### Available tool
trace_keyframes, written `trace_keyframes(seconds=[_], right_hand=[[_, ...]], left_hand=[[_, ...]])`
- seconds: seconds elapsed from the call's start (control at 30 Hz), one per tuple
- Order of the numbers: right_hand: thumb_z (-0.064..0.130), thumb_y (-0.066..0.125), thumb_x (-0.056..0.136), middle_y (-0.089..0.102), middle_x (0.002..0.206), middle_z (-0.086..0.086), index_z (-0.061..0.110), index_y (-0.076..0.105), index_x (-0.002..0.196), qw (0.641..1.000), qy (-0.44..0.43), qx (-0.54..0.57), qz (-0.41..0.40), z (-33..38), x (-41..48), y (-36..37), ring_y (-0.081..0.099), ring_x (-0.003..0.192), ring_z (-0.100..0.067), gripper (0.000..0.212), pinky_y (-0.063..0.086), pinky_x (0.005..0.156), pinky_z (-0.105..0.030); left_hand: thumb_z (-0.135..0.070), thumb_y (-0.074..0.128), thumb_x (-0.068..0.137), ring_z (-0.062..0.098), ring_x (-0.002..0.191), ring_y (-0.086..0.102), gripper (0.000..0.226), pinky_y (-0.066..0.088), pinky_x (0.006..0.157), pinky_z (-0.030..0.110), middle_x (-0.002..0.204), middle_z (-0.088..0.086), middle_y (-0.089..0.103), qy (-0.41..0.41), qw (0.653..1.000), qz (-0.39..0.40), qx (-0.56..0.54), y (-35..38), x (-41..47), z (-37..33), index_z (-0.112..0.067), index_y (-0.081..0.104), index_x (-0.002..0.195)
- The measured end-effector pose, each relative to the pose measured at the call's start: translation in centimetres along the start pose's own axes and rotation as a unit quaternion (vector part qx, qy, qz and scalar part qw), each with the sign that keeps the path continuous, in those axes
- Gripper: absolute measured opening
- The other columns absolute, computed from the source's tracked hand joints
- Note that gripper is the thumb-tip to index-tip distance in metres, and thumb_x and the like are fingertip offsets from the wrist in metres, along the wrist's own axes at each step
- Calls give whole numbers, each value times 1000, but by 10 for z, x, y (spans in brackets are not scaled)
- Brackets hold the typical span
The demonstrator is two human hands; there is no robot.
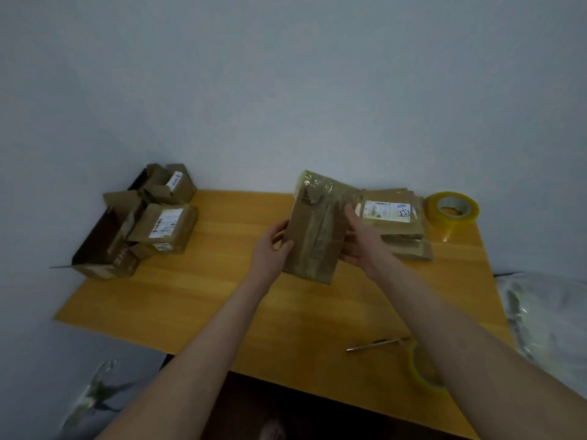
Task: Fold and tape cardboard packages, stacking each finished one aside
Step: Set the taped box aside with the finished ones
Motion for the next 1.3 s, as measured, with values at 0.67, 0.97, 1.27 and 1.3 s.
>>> trace_keyframes(seconds=[0.67, 0.97, 1.27, 1.3], right_hand=[[16, 60, 94, 62, 120, -8, 37, 35, 144, 989, -8, 144, -24, -42, 195, 330, 67, 92, -30, 60, 50, 50, -27], [34, 50, 99, 67, 112, -6, 20, 50, 133, 984, 97, 128, 80, -83, 227, 485, 68, 90, -16, 38, 57, 76, -30], [10, 56, 90, 66, 117, -1, 25, 56, 126, 987, 72, -94, 105, -84, 253, 564, 60, 109, -20, 39, 50, 81, -31], [8, 55, 89, 65, 116, -1, 25, 56, 125, 987, 68, -104, 98, -80, 254, 563, 59, 108, -20, 40, 49, 81, -31]], left_hand=[[-4, 56, 89, 15, 133, 35, 56, 43, 105, 36, 147, -3, 39, 189, 959, 46, 206, -248, 241, 109, -32, 48, 137], [-18, 50, 86, 34, 133, 40, 50, 42, 98, 59, 140, 5, 51, 184, 900, -116, 378, -354, 249, 134, -25, 51, 136], [-31, 40, 98, 37, 146, -2, 57, 7, 109, 67, 160, 8, 3, -40, 809, 16, 587, -391, 278, 197, -28, 16, 150], [-32, 42, 98, 37, 146, 0, 57, 8, 110, 67, 160, 9, 5, -31, 802, 11, 597, -391, 280, 194, -28, 18, 149]])
Point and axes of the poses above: each hand's wrist, its own x-axis towards the middle knuckle, its own y-axis out of the palm, z = x × y, the point moved 10 cm from there along x, towards the middle knuckle
